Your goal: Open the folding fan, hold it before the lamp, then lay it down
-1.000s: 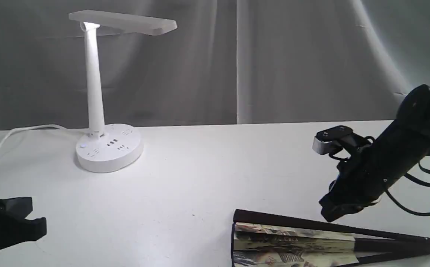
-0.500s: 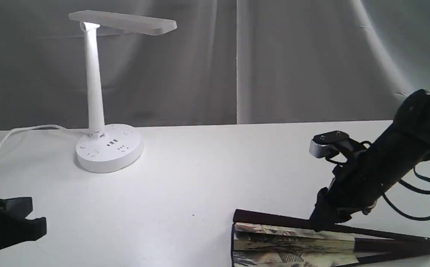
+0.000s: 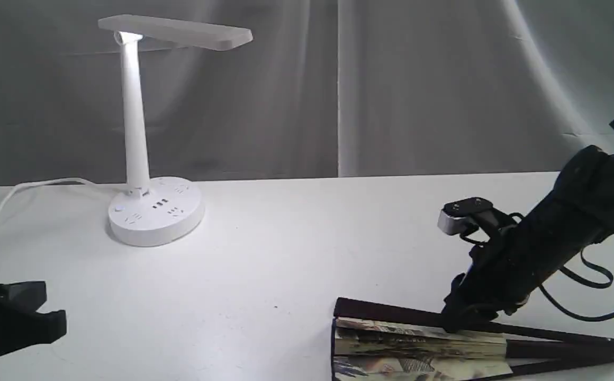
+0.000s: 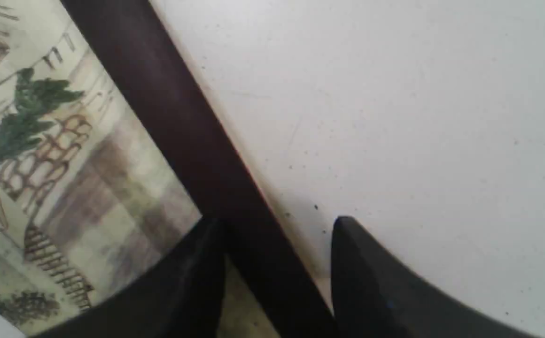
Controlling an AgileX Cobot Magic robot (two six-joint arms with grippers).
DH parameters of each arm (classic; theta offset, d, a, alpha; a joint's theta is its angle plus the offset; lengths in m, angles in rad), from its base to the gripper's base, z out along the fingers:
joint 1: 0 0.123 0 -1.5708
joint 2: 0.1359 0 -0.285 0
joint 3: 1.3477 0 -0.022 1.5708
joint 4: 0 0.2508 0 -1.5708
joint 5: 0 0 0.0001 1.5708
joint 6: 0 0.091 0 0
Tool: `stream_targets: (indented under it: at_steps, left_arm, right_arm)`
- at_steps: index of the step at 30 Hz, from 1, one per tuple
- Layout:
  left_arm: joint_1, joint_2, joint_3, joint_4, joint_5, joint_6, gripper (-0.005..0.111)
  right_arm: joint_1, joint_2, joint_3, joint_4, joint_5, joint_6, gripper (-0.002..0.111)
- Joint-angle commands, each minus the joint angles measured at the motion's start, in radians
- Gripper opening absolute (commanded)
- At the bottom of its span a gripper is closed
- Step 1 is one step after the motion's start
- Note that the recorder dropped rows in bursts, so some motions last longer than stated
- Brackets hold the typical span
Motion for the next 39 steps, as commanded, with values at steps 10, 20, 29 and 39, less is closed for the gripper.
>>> stream_targets:
  at_steps: [10, 20, 29, 39]
  left_arm:
    - [0.002, 0.003, -0.004, 0.003, -0.003, -0.01, 0.0]
    - [0.002, 0.003, -0.002, 0.021, 0.01, -0.151, 0.0]
    - [0.002, 0.003, -0.002, 0.079, 0.008, -0.237, 0.0]
    - [0.002, 0.003, -0.002, 0.404, -0.055, -0.514, 0.0]
  right_arm:
    - [0.005, 0.017, 0.008, 0.009, -0.005, 0.008, 0.0]
    - [0.005, -0.108, 0.008, 0.138, 0.052, 0.008, 0.0]
    - [0.005, -0.144, 0.008, 0.257, 0.084, 0.008, 0.0]
    - [0.005, -0.144, 0.008, 0.311, 0.1, 0.011, 0.0]
